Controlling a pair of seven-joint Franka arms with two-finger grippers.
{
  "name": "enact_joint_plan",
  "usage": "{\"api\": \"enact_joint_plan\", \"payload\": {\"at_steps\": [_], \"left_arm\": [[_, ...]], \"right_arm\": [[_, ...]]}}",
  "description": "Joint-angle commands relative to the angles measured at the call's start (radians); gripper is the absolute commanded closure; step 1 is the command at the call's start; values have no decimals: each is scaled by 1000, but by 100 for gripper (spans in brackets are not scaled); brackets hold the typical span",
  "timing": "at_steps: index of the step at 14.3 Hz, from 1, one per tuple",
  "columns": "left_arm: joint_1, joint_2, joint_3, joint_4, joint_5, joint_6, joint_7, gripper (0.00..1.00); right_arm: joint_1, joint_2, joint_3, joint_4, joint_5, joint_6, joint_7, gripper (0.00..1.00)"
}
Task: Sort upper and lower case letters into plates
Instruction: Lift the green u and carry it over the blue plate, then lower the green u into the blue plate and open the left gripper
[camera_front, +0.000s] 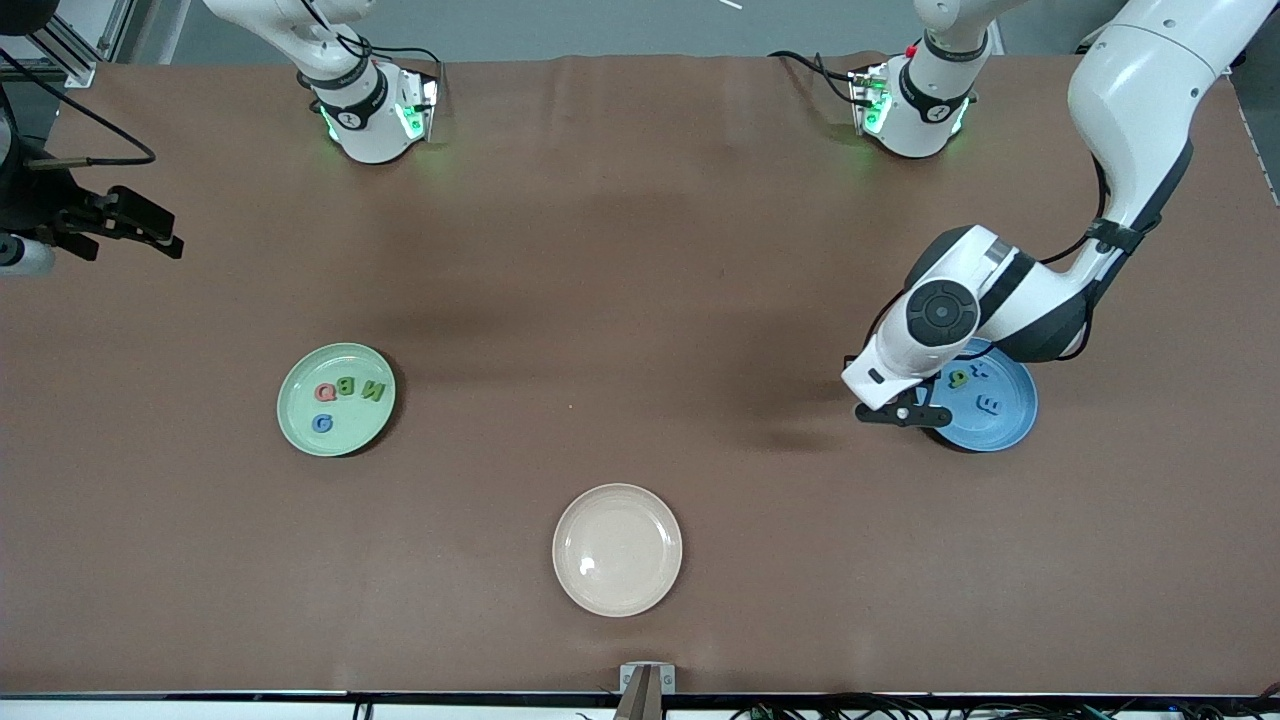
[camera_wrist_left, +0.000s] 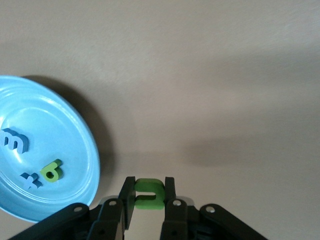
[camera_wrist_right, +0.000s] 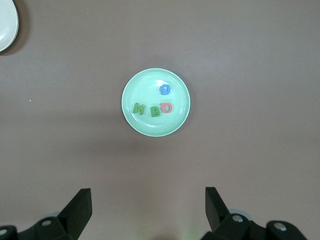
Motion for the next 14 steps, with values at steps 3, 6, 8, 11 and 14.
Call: {"api": "enact_joint_plan", "payload": {"at_steps": [3,6,8,11,14], "left_arm": [[172,-63,-47,-137,61,97,60,84],[300,-58,-90,-145,65,105,239,84],[360,-50,-89,-145,65,152,374,84],[416,-40,-84,-146,81,175,466,84],[476,-7,-84,-163,153,197,477,84]], "right_arm": [[1,-36,2,-34,13,10,16,0],[1,-36,2,-34,13,10,16,0],[1,-36,2,-34,12,9,16,0],[1,-36,2,-34,12,9,15,0],[-1,-36,2,-34,12,10,15,0]]}}
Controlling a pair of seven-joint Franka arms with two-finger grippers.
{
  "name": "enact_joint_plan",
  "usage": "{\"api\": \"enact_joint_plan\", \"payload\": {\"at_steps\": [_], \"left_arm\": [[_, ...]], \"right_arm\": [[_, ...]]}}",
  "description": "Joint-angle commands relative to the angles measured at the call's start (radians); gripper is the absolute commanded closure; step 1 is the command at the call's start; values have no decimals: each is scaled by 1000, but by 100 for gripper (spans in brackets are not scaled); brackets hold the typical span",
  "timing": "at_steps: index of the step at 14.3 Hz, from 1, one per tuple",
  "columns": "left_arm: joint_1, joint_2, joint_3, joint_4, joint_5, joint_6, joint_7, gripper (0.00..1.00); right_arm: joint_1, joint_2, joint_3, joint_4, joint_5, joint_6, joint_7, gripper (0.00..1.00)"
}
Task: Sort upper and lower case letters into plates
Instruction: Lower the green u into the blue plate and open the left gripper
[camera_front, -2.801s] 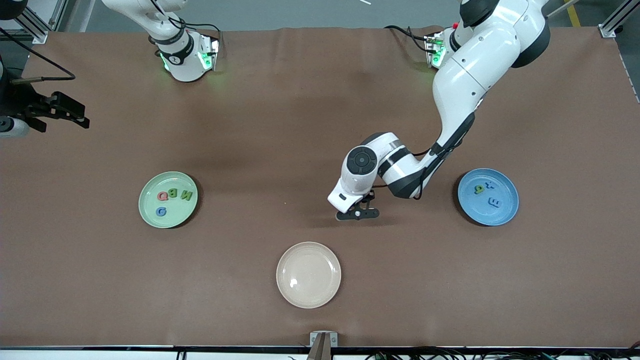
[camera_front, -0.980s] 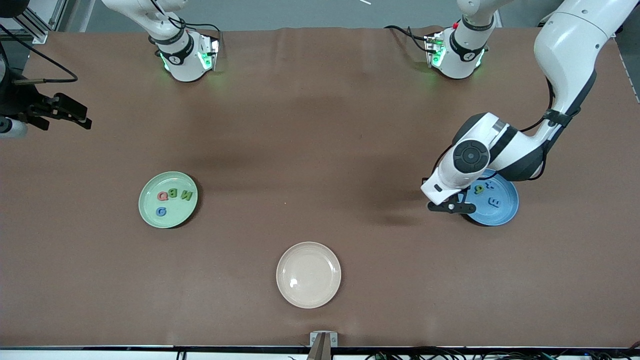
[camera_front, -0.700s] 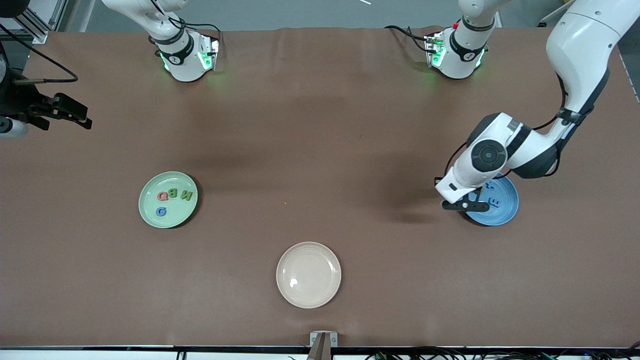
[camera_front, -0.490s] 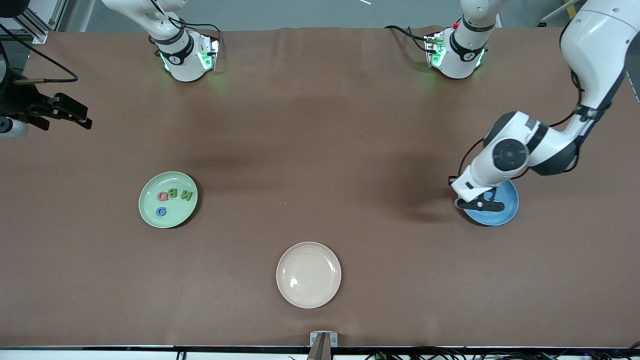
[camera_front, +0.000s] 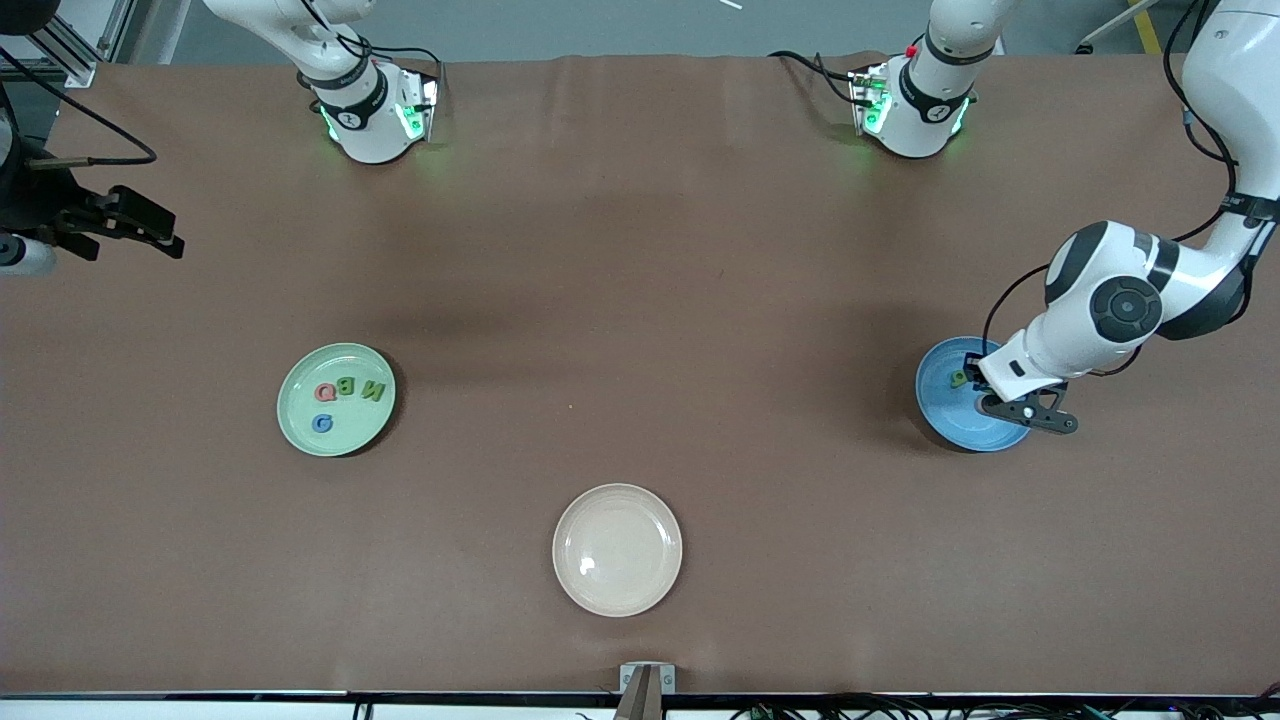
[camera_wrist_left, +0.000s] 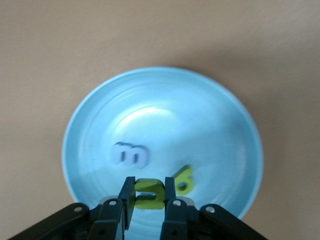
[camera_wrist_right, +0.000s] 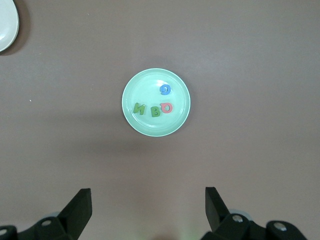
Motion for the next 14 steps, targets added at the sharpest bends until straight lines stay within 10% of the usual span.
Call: {"api": "enact_joint_plan", "payload": {"at_steps": [1,12,13,14], "left_arm": [[60,19,-11,-40,78,42,8,84],[81,102,22,-25,187,69,8,80],[81,99,22,-23,186,68,8,67],[81,91,19,-11,184,62,10,34]], "right_arm": [[-1,-34,1,-34,12,12,16,0],[-3,-35,1,-34,12,12,14,0],[-3,-35,1,-34,12,12,14,0],[-3,-35,3,-34,12,13,14,0]]}}
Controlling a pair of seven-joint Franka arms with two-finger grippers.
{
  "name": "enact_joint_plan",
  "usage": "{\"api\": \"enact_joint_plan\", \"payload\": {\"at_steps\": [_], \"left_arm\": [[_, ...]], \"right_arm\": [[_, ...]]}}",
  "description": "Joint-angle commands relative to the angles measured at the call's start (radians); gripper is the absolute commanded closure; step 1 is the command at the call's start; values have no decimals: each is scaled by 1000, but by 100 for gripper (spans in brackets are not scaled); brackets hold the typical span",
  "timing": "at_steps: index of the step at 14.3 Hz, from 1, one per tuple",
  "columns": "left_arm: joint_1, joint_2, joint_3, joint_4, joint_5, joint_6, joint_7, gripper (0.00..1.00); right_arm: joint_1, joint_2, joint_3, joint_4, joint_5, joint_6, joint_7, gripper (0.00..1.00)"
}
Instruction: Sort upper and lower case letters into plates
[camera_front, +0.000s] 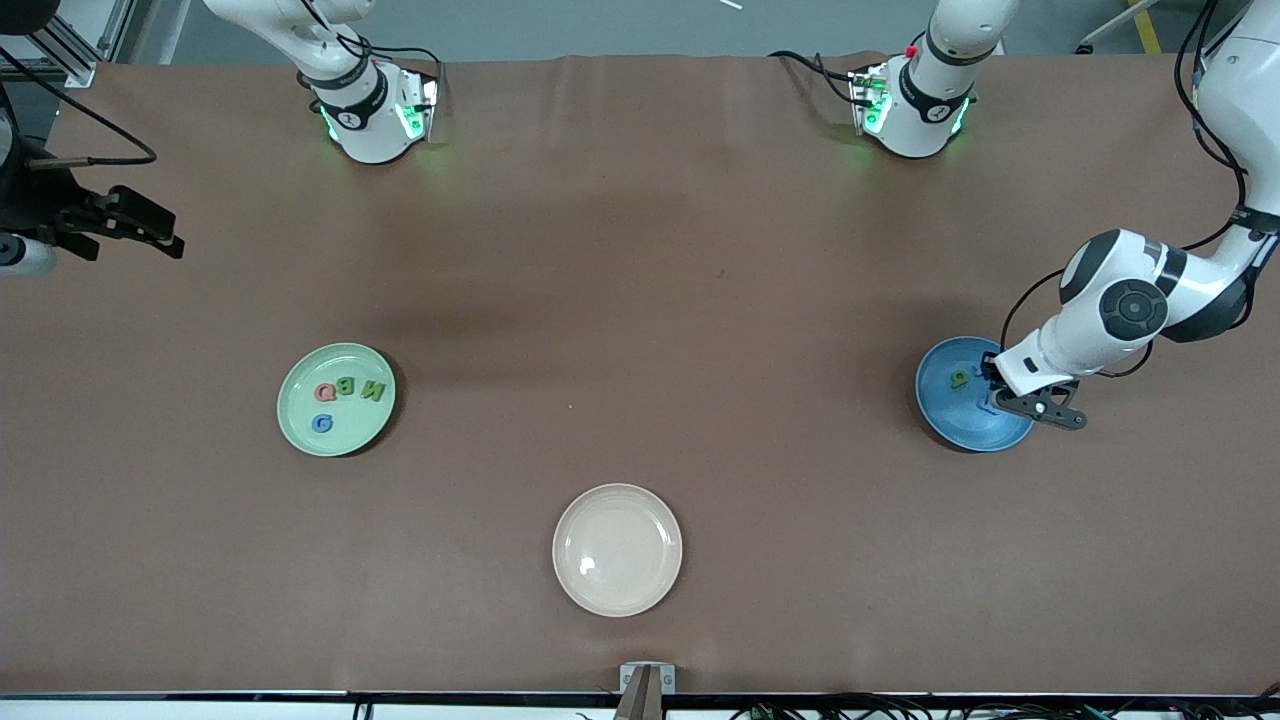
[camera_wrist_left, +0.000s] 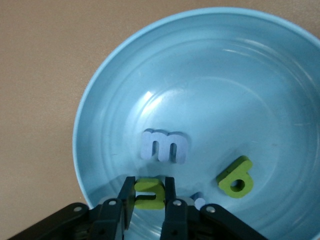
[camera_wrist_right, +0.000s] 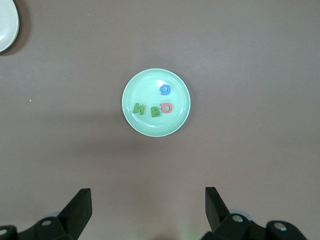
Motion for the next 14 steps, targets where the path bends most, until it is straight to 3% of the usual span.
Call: {"api": "enact_joint_plan", "payload": {"at_steps": [1,6,10,14], "left_arm": [[6,-19,-13,18,11,-5,8,0],[29,-55,-58,21,-56,-8,9,0],[144,-62,-180,39,-149,-59,27,0],[141,-289,-204,96,-540,-100,204,0]], "right_arm": [[-3,-35,3,-34,12,13,14,0],[-3,-34,3,-34,12,13,14,0],[-7,-34,0,-36,10,5,12,0],[-7,-32,-2,-37,10,10,12,0]]}}
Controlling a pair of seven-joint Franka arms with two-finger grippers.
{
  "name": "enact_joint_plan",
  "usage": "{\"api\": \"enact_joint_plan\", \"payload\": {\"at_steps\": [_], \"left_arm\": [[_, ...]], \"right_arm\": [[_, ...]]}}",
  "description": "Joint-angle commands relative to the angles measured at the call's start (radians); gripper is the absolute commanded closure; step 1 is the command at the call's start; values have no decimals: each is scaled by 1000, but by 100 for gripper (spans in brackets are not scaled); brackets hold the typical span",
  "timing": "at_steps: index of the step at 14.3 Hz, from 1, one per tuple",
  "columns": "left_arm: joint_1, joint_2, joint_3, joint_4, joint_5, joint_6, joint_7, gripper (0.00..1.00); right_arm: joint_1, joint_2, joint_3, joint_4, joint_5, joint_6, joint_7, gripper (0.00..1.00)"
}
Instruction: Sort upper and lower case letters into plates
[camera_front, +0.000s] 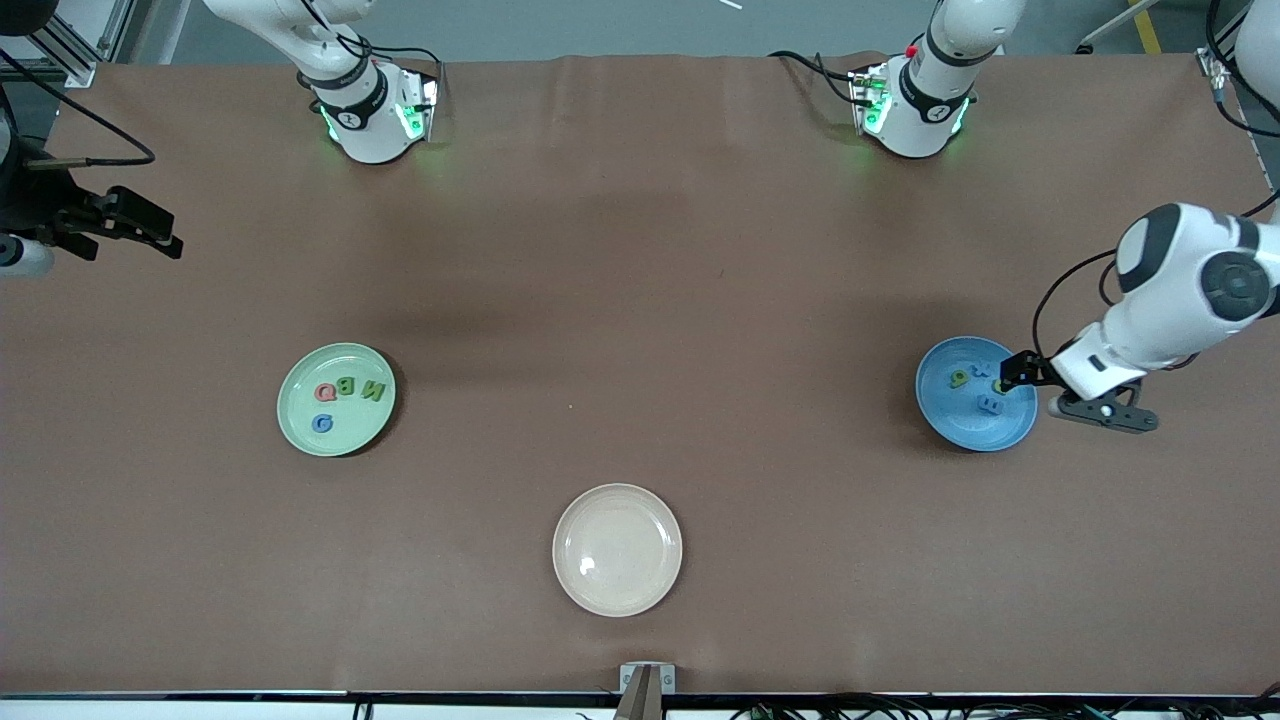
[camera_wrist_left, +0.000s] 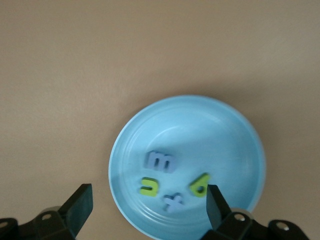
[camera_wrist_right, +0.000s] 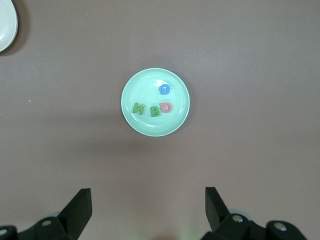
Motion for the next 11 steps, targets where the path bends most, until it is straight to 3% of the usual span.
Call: {"api": "enact_joint_plan", "payload": {"at_steps": [1,3,6,9,11], "left_arm": [[-7,-222,-2,28,-272,-55,147,0],[-6,-315,2,31,-378,-67,167,0],[-6,-446,2,46,-399,-139,166,0],[-6,-466,2,168,-503,-278,152,0],[-4,-492,2,212,-508,-309,106,0]], "right_arm": [[-7,-34,2,-35,10,10,11,0],[-7,-34,3,-34,10,12,11,0],[-7,-34,2,-35,10,12,11,0],[-7,-34,2,-35,10,10,11,0],[-7,-34,2,-35,10,12,11,0]]}}
